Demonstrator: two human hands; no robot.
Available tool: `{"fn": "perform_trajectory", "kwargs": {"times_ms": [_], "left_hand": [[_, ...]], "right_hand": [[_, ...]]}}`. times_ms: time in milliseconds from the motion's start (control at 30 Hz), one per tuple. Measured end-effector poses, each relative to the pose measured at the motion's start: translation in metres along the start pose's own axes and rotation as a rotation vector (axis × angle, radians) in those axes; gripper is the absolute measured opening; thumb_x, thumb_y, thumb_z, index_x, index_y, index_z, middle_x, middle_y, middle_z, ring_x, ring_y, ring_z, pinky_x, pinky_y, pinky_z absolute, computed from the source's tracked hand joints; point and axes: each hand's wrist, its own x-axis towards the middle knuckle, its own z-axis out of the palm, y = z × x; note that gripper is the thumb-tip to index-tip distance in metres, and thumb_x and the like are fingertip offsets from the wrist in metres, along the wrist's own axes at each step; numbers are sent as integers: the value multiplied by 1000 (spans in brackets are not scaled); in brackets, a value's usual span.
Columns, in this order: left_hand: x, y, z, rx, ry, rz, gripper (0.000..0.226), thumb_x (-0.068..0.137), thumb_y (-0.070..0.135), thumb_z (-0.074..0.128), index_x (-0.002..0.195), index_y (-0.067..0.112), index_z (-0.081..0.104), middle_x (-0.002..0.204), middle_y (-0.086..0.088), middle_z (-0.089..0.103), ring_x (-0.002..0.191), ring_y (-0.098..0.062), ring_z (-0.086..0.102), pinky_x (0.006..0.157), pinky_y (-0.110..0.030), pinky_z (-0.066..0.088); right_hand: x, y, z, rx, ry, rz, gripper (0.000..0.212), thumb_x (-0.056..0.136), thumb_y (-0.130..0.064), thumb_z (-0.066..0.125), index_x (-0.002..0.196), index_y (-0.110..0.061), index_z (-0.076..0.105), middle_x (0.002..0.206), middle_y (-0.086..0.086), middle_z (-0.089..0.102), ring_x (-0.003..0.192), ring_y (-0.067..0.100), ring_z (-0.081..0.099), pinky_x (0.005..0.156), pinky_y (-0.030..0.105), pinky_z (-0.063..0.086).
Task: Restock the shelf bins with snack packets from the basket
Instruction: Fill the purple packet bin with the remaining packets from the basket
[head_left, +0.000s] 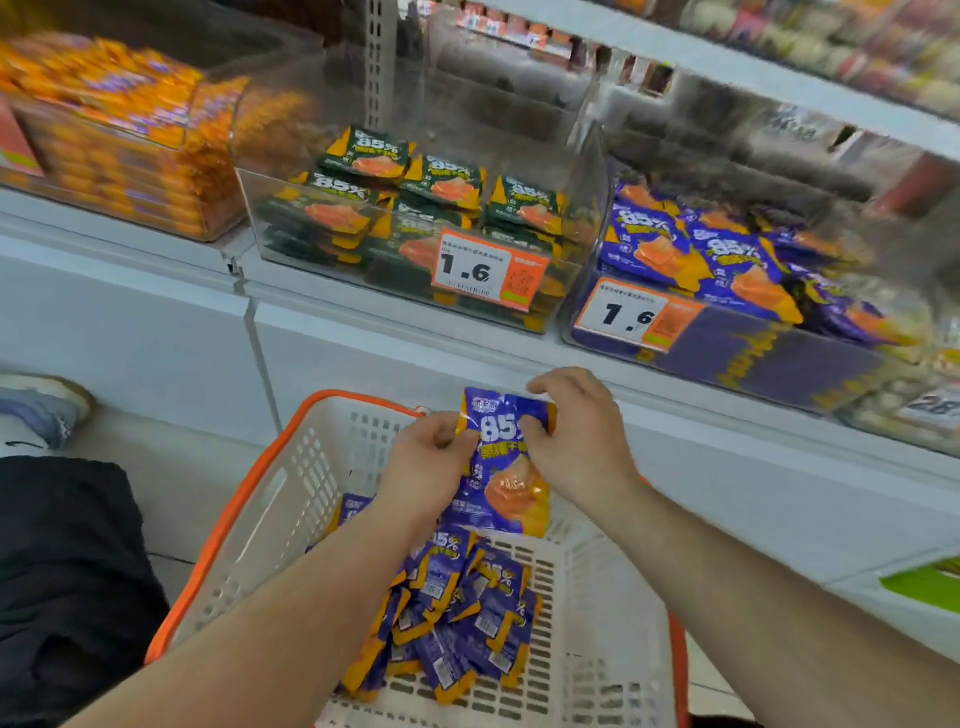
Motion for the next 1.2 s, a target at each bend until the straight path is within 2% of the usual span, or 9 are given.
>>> {"fn": "perform_trajectory", "kwargs": {"times_ms": [133, 267, 467, 633, 733, 833, 933, 1067, 1200], "left_hand": [[6, 37, 25, -125, 61, 68, 11, 93, 5, 60, 100, 7, 68, 91, -10, 74, 81, -26, 70, 70, -35, 55], [6, 78, 58, -221, 2, 140, 13, 92, 4, 61, 104, 5, 65, 98, -15, 72, 84, -30, 72, 69, -39, 60], [8, 135, 108, -61, -108, 451, 9, 95, 17, 57, 88, 19, 63, 93, -1, 69, 90, -18, 66, 82, -39, 55], [54, 160, 122, 575, 98, 1033, 30, 92, 22, 48, 117, 10, 61, 119, -8, 60, 113, -26, 53, 94, -37, 40], [82, 156, 126, 1011, 80, 886, 62, 98, 41, 46, 148, 7, 32, 156, -11, 27, 142, -28, 28, 110, -41, 33], [83, 147, 130, 1180, 110, 796, 72, 98, 51, 40, 153, 11, 18, 164, -1, 0, 147, -22, 19, 99, -44, 45], [78, 148, 130, 1184, 116, 783, 73, 98, 53, 37, 154, 11, 15, 164, 1, -5, 144, -22, 25, 96, -45, 47], [77, 150, 127, 1195, 103, 799, 72, 99, 55, 31, 155, 13, 12, 164, 3, -6, 141, -22, 31, 92, -42, 48], [77, 148, 127, 1196, 116, 813, 71, 99, 55, 31, 154, 14, 14, 164, 3, -4, 139, -22, 34, 91, -41, 48]], "right_hand": [[-13, -16, -30, -69, 14, -2, 52, 68, -43, 72, 114, -20, 66, 145, 5, 45, 125, 29, 52, 102, 41, 45], [-15, -22, -56, -65, 105, 22, 83, 56, -68, 54, 128, -26, 53, 145, -3, 41, 129, 22, 47, 97, 41, 47], [7, -4, -106, 131, 390, 79, 62, 61, -48, 72, 112, -16, 57, 101, -6, 50, 95, 13, 46, 81, 29, 42], [38, 34, -154, 75, 484, 197, 59, 68, -34, 79, 122, -19, 59, 114, -5, 53, 96, 1, 42, 93, 35, 44], [60, 62, -179, 38, 482, 292, 61, 71, -41, 78, 127, -22, 59, 117, -4, 52, 107, 16, 53, 97, 39, 44], [79, 92, -196, -71, 455, 380, 56, 75, -45, 72, 126, -23, 62, 127, 3, 54, 118, 22, 52, 101, 39, 42], [93, 112, -203, -201, 366, 474, 48, 81, -46, 66, 121, -19, 66, 129, 10, 57, 121, 30, 52, 96, 37, 42], [106, 136, -195, -197, 203, 562, 27, 86, -39, 58, 92, -14, 64, 99, 15, 62, 107, 39, 59, 78, 34, 41], [112, 153, -186, -260, 96, 568, 37, 96, -41, 42, 113, -13, 61, 122, 19, 61, 116, 39, 53, 101, 45, 41]]}}
